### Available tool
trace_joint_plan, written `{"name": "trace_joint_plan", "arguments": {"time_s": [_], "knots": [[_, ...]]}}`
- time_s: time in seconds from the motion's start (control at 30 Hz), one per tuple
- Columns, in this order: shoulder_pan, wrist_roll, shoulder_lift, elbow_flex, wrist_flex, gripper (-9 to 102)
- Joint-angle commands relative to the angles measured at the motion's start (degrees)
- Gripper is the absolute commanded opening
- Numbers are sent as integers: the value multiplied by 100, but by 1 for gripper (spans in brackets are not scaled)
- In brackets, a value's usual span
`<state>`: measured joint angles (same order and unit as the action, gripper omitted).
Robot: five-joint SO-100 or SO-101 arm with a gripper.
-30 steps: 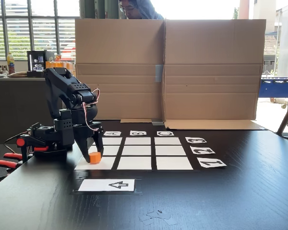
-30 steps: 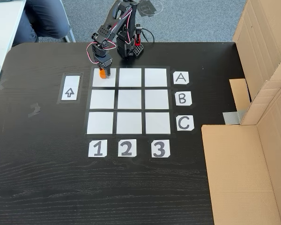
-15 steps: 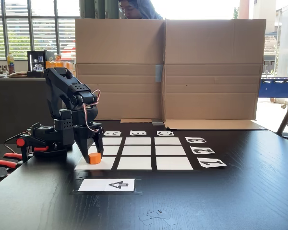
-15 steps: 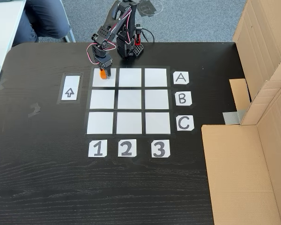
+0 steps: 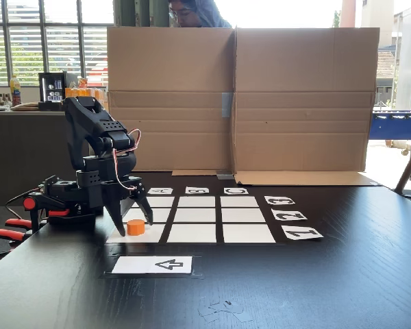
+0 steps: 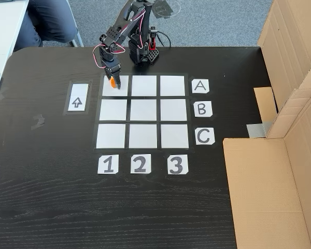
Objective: Pick up the round, orange token and place it in the grid on square A1.
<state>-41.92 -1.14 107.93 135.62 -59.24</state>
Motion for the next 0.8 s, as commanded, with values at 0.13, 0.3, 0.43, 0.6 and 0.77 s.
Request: {"name": "trace_joint_plan", "arguments": {"time_s": [0.13,0.3,0.43,0.6,0.77], "knots": [[-589,-53,1099,-439,-9,34],[-1037,-53,1960,-571,-35,34],[-1441,-35,2566,-712,-35,34],[-1872,-53,3085,-1107,-123,34],[-2268,-44,3296,-2188,-729,34]]}}
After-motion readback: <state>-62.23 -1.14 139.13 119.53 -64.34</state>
